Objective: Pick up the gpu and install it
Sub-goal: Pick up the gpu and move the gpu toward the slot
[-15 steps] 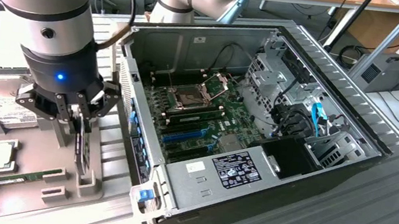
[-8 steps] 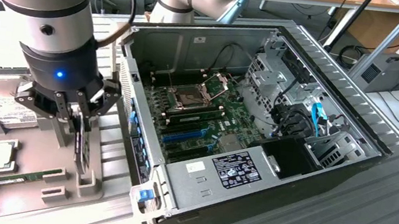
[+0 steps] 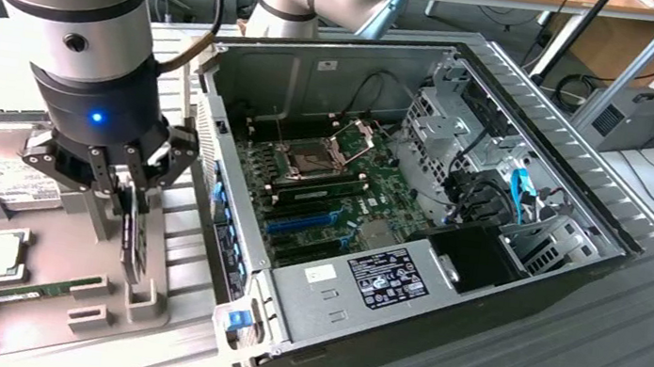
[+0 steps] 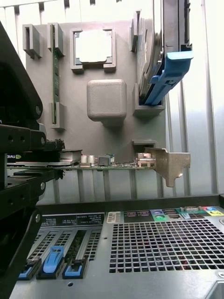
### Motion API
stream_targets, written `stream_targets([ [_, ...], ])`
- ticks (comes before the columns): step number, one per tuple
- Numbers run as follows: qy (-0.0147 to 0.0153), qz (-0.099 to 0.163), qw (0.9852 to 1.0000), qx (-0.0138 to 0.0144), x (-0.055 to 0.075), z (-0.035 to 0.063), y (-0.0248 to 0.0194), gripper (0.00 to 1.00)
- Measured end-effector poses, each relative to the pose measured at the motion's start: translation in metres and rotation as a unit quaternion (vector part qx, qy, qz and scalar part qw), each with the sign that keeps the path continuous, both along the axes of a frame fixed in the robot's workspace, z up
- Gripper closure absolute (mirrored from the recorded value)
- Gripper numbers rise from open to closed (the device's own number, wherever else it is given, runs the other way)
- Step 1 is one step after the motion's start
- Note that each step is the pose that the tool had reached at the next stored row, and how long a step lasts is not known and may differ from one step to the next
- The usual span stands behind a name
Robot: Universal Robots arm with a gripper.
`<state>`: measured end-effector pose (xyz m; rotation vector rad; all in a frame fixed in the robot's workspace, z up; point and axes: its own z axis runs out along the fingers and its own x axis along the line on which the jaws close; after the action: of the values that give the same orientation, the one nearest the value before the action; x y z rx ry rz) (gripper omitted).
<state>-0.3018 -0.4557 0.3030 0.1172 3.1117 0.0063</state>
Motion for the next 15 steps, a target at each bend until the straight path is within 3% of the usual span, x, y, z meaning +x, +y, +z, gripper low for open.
stream_targets([
  [15, 0.0, 0.0, 1.0, -0.0001, 0.0, 0.0078, 0.0, 0.74],
])
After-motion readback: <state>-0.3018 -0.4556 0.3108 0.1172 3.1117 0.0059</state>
